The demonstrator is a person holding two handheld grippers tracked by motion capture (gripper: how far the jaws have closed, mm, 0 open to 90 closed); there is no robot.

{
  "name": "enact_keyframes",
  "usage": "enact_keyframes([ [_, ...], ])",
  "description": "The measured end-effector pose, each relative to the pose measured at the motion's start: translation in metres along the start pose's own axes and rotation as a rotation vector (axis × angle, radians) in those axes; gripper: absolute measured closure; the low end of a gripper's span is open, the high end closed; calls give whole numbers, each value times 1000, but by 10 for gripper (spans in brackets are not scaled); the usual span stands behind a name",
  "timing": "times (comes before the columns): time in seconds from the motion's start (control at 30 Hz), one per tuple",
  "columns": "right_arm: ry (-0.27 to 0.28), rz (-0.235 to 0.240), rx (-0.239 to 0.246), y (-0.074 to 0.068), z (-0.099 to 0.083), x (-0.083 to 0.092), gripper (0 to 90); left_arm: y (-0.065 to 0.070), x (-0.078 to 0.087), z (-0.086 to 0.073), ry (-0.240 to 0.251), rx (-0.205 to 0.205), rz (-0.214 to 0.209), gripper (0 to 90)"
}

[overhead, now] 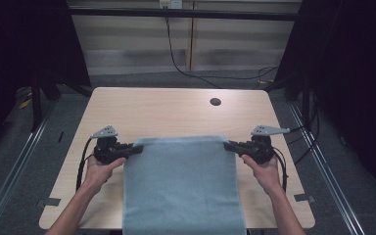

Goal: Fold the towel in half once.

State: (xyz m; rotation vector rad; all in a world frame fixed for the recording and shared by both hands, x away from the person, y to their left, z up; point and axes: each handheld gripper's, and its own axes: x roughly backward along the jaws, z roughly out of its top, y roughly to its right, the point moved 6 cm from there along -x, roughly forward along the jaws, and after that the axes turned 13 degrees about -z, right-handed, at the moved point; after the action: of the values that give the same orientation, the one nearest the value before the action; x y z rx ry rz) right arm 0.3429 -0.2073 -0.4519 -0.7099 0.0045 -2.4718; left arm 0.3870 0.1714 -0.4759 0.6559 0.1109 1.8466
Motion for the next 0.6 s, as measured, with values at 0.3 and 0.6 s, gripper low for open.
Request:
enact_keyframes([
  [0.3, 69, -17, 23, 8, 54, 5, 853, -5, 11, 60, 66, -63, 60, 778],
  [0.6, 128, -62, 29, 22, 106, 15, 853, 6, 22, 119, 141, -127, 52, 778],
])
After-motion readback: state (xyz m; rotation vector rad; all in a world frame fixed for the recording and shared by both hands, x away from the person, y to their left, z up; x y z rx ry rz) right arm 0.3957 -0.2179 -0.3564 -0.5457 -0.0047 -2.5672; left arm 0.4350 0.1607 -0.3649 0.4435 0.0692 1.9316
